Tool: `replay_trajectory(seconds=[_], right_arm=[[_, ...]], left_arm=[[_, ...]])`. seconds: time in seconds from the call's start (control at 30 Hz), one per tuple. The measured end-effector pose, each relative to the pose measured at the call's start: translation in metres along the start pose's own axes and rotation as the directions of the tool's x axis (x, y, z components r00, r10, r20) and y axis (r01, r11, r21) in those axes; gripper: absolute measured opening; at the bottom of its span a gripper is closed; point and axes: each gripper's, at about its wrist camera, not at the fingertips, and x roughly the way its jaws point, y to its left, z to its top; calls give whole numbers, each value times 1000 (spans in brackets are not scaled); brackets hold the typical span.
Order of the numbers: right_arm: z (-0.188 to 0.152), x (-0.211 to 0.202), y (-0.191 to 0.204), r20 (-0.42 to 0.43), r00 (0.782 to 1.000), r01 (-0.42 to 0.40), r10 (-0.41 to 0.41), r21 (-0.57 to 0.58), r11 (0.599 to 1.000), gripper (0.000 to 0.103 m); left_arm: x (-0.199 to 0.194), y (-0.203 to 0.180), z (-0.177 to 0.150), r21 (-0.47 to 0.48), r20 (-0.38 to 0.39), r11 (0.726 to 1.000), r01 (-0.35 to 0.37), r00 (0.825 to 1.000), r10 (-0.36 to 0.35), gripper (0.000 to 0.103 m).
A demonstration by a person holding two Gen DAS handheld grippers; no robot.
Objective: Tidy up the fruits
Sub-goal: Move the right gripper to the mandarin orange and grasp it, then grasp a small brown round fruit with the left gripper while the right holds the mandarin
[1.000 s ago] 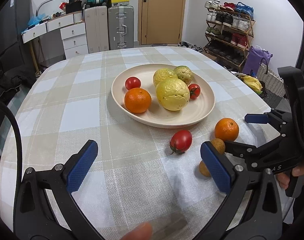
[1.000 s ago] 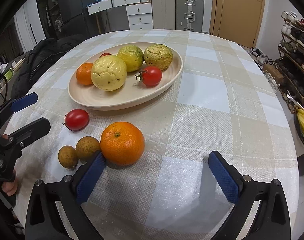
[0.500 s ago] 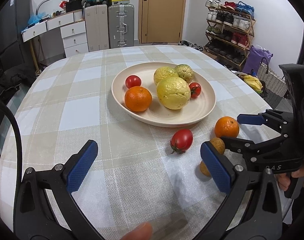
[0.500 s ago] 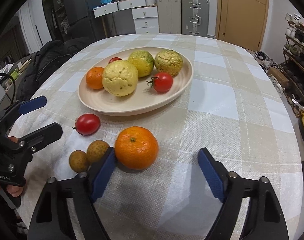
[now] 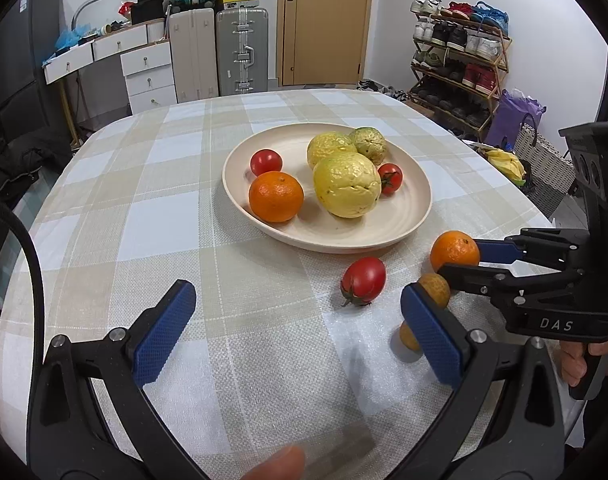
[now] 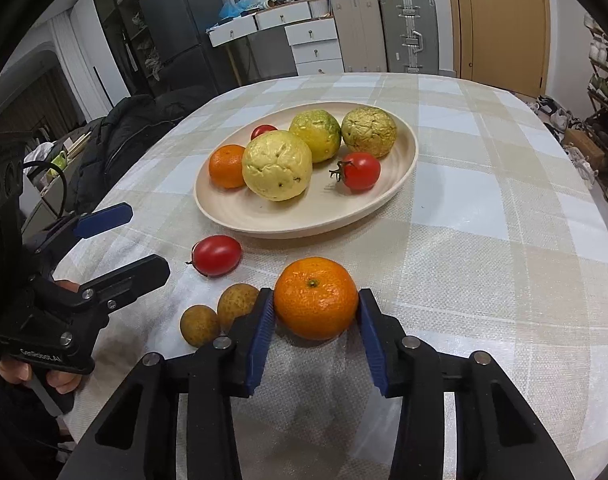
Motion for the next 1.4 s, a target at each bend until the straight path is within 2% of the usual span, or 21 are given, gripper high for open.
replay_trajectory(seconds=[0.37, 0.73, 0.97, 1.03, 1.07, 1.13, 1.37, 1.4], right_arm=[[1, -17, -2, 51, 999, -9, 9, 9, 1000, 42], [1, -22, -4, 57, 998, -18, 17, 19, 1000, 42], [0, -23, -6, 58, 998, -18, 16, 25, 1000, 42], [1, -22, -6, 58, 998, -18, 16, 24, 1000, 42], [1, -22, -6, 58, 998, -18, 17, 23, 1000, 42], [1, -22, -6, 56, 998, -19, 17, 21, 1000, 42], [1, -21, -7, 54, 998, -17, 16, 23, 1000, 42], [1, -21, -6, 53, 998, -18, 16, 22, 1000, 42]], left_arm=[[2, -7, -3, 30, -19, 999, 26, 999, -26, 102], [7, -34, -13, 129, -90, 987, 97, 992, -86, 101], [10, -43, -18, 145, -140, 970, 197, 974, -177, 84], [10, -45, -19, 150, -148, 963, 223, 968, -201, 75], [10, -47, -20, 156, -154, 961, 228, 967, -204, 73], [11, -51, -21, 170, -164, 960, 224, 967, -196, 63], [14, -52, -22, 169, -176, 956, 241, 962, -211, 52], [14, -52, -22, 167, -178, 955, 243, 961, -214, 47]])
